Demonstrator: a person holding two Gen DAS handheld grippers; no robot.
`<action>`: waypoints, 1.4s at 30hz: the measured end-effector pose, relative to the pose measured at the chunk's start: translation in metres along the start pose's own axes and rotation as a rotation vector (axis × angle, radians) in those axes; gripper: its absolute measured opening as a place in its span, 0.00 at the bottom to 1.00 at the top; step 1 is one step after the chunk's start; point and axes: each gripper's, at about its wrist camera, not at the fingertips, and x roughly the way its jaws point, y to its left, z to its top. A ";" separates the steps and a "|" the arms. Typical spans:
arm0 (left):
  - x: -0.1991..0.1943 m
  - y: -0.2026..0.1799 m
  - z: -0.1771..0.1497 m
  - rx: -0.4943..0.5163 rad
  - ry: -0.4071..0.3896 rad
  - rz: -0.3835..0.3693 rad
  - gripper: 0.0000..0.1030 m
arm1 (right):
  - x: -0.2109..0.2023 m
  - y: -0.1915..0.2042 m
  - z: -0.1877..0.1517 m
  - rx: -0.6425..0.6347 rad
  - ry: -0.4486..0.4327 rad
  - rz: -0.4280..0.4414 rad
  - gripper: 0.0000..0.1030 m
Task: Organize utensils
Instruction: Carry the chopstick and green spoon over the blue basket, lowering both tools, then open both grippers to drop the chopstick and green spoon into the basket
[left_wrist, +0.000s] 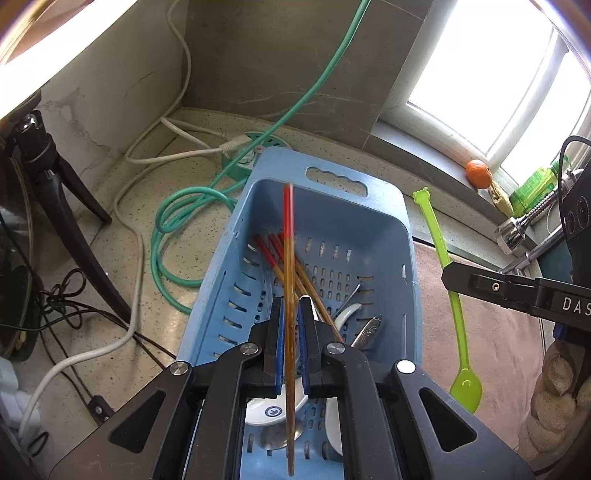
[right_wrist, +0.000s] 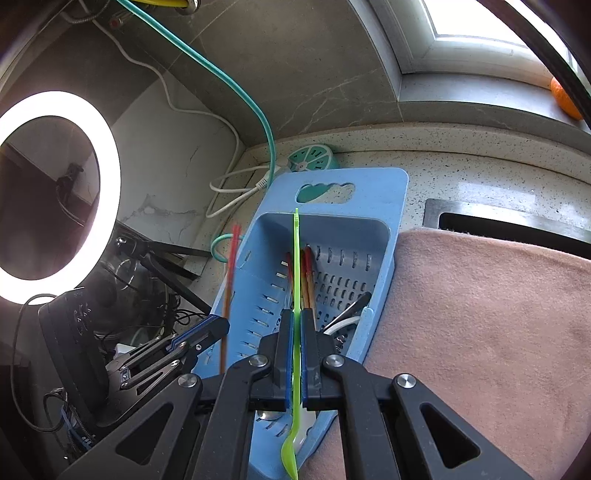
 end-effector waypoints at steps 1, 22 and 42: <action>0.000 0.001 0.001 -0.002 -0.001 0.004 0.06 | 0.002 0.001 0.001 -0.003 0.002 0.001 0.03; -0.010 -0.004 -0.006 -0.008 -0.006 0.020 0.12 | -0.001 0.005 -0.004 -0.050 0.017 -0.027 0.17; -0.044 -0.038 -0.033 -0.036 -0.058 0.061 0.39 | -0.039 -0.007 -0.024 -0.124 -0.024 -0.090 0.48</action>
